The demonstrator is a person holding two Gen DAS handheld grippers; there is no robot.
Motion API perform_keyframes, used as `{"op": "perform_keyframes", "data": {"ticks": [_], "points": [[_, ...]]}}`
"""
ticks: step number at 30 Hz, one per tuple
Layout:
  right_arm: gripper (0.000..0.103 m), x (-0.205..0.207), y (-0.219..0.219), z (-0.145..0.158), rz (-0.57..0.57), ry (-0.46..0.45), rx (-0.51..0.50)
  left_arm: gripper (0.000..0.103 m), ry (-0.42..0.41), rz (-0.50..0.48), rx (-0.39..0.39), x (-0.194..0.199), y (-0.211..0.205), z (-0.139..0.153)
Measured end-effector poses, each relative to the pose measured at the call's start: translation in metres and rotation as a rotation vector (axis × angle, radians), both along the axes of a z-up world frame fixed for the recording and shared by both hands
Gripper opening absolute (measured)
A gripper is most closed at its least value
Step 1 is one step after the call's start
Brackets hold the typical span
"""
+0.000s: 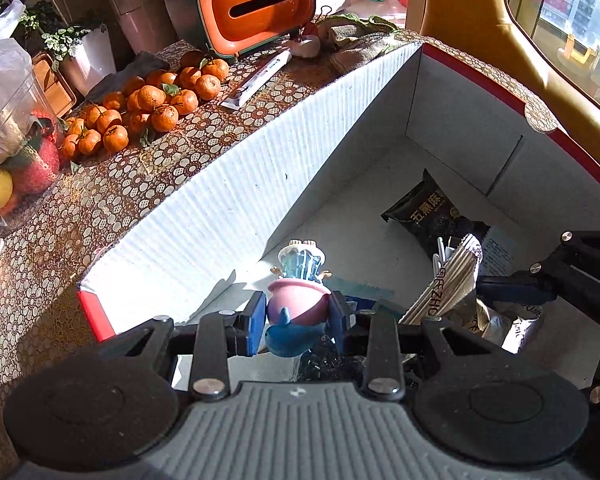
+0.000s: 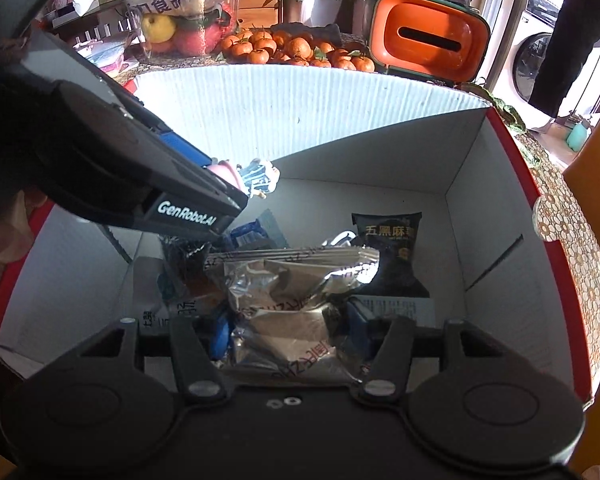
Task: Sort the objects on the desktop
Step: 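Lower the foil bag and toy into the red box and open both grippers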
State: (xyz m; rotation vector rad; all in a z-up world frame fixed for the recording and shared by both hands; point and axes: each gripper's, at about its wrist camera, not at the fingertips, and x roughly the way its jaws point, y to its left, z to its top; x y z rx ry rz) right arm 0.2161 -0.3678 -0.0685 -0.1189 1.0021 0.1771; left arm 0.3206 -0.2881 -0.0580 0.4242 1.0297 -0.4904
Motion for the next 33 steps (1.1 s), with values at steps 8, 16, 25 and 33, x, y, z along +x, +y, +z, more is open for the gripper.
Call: {"op": "perform_keyframes", "data": {"ticks": [8, 16, 25, 33], "points": [[0.057, 0.000, -0.001, 0.001, 0.016, 0.026, -0.008, 0.032, 0.024, -0.005, 0.037, 0.007, -0.002, -0.006], [0.066, 0.000, -0.004, 0.001, 0.017, 0.032, -0.004, 0.032, 0.050, -0.013, 0.087, 0.010, -0.004, -0.013], [0.075, -0.001, -0.008, 0.002, 0.003, 0.030, 0.007, 0.044, 0.035, 0.012, 0.079, 0.009, -0.003, -0.007], [0.079, -0.007, -0.009, 0.010, -0.010, 0.020, 0.011, 0.046, 0.009, 0.024, 0.062, 0.003, -0.001, 0.006]]}}
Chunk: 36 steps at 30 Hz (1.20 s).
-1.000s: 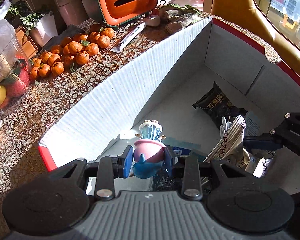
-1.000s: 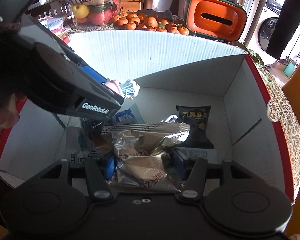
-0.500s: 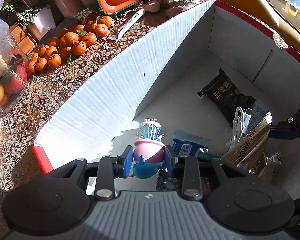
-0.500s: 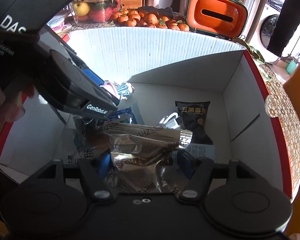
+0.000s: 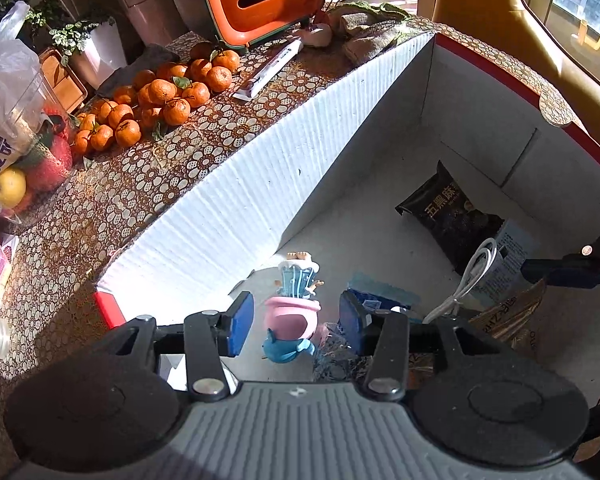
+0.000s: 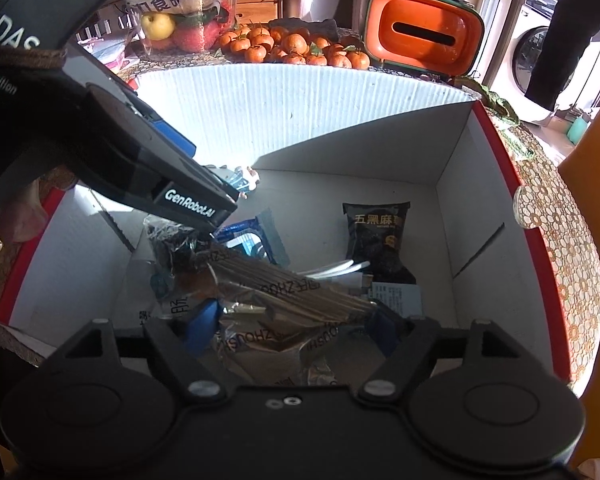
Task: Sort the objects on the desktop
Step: 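Lower the foil bag and toy into the red box and open both grippers, then withdraw both grippers from the red box toward the cotton swab bag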
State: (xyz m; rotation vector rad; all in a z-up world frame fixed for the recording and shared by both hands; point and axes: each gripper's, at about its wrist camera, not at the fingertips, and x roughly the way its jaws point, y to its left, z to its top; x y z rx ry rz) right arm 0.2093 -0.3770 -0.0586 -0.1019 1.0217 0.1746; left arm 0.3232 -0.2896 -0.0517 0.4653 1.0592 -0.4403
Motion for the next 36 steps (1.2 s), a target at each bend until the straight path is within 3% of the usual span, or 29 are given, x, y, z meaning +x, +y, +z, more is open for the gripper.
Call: {"op": "perform_keyframes", "data": {"ticks": [21, 36], "points": [[0.083, -0.045, 0.009, 0.052, -0.004, -0.105, -0.040, 0.046, -0.072, 0.011, -0.070, -0.054, 0.021, 0.060], [0.087, -0.077, 0.021, 0.068, 0.020, -0.140, -0.052, 0.066, -0.125, 0.014, -0.132, -0.100, 0.046, 0.085]]}}
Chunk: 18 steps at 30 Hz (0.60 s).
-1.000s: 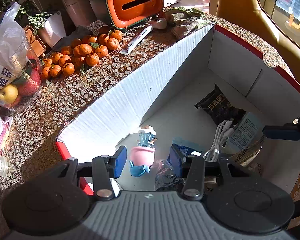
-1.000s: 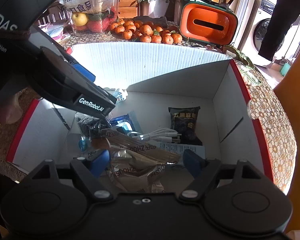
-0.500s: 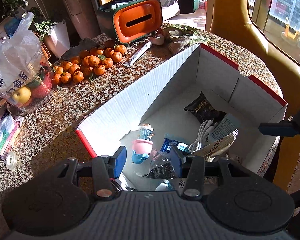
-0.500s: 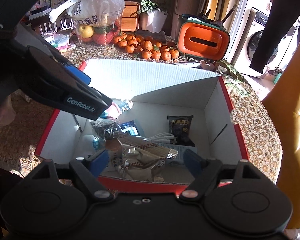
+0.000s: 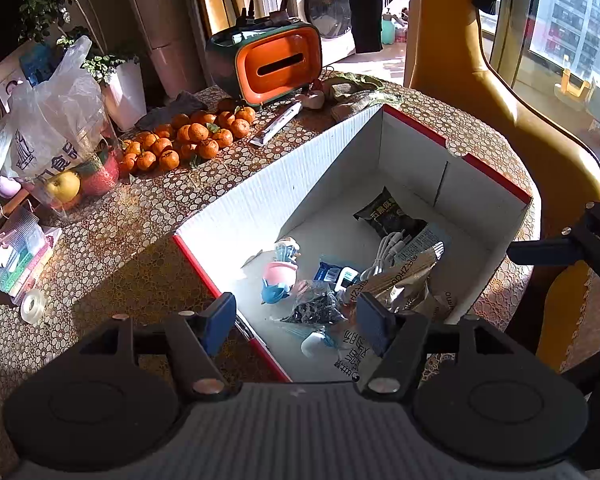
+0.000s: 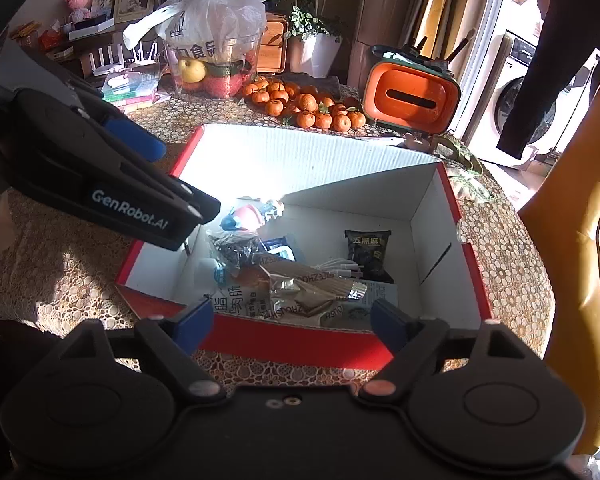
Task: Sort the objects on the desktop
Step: 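Withdraw both grippers from the red box toward the cotton swab bag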
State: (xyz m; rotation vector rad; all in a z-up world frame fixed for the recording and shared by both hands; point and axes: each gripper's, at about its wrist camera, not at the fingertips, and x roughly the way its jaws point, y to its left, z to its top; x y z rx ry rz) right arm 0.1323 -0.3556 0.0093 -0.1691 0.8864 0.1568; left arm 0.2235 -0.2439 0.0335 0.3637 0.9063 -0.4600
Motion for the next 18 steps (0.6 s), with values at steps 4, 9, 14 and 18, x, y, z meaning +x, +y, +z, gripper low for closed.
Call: {"op": "perform_keyframes", "data": {"ticks": [4, 9, 14, 18], "points": [[0.089, -0.010, 0.002, 0.004, -0.002, -0.006, 0.006, 0.071, -0.005, -0.002, -0.011, -0.010, 0.008, 0.003], [0.092, -0.020, 0.009, 0.008, -0.004, -0.015, 0.005, 0.078, -0.006, 0.006, -0.037, -0.023, 0.019, 0.006], [0.094, -0.031, 0.015, 0.014, -0.002, -0.026, 0.007, 0.082, -0.023, -0.005, -0.052, -0.044, 0.033, 0.014], [0.094, -0.039, 0.023, 0.019, 0.002, -0.042, 0.013, 0.084, -0.040, 0.002, -0.070, -0.057, 0.048, 0.020]]}}
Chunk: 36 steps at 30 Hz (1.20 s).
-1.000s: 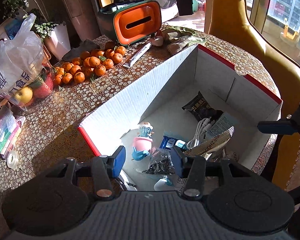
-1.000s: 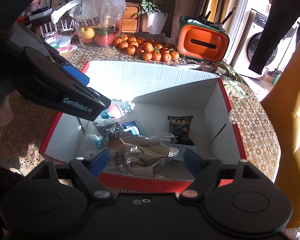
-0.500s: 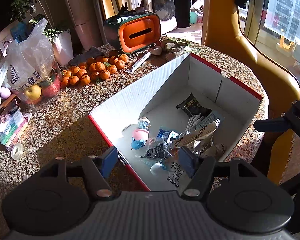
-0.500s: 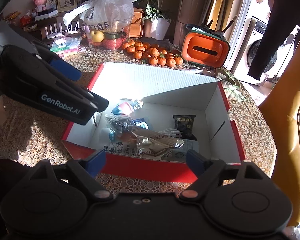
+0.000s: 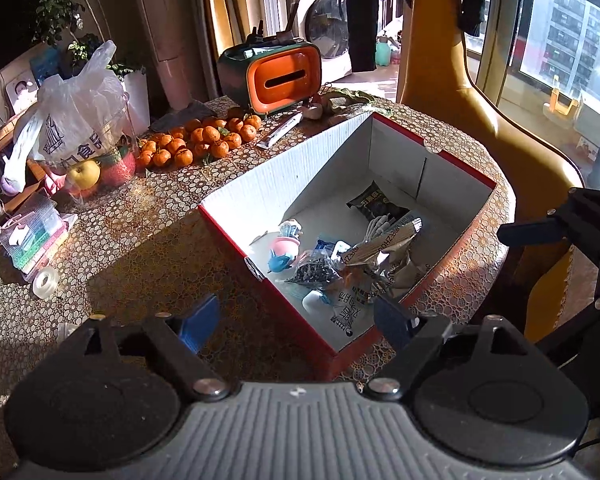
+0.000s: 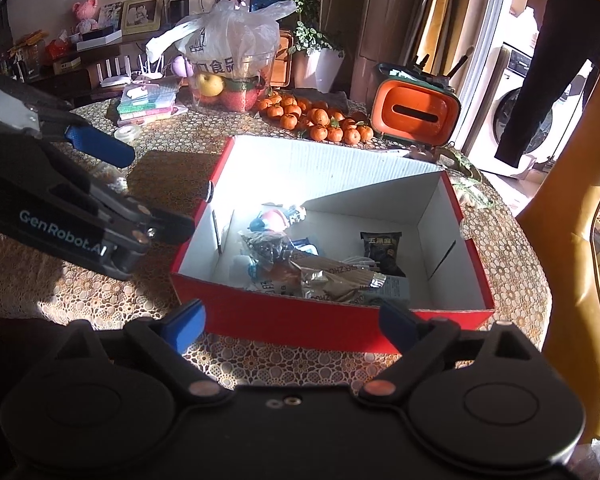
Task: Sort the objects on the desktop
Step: 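Withdraw both grippers from the red box toward the cotton swab bag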
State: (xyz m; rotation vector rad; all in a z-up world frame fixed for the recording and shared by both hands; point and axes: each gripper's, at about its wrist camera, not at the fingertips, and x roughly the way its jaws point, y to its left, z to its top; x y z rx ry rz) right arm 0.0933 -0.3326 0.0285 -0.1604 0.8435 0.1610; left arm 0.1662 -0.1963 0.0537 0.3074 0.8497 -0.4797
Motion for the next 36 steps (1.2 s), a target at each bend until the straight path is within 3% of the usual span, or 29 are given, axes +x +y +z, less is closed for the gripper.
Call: {"op": "perform_keyframes", "data": {"ticks": [5, 10, 24, 36], "points": [[0.095, -0.007, 0.011, 0.007, -0.004, -0.017, 0.001, 0.085, -0.006, 0.007, -0.025, -0.014, 0.020, 0.004], [0.095, -0.014, 0.022, 0.012, -0.011, -0.039, 0.008, 0.103, -0.026, 0.015, -0.050, -0.026, 0.043, 0.007], [0.095, -0.019, 0.060, 0.017, -0.011, -0.055, 0.053, 0.103, -0.096, 0.071, -0.096, -0.051, 0.115, 0.013], [0.095, -0.006, 0.106, 0.023, 0.051, -0.063, 0.037, 0.103, -0.162, 0.206, -0.108, -0.057, 0.180, 0.006]]}}
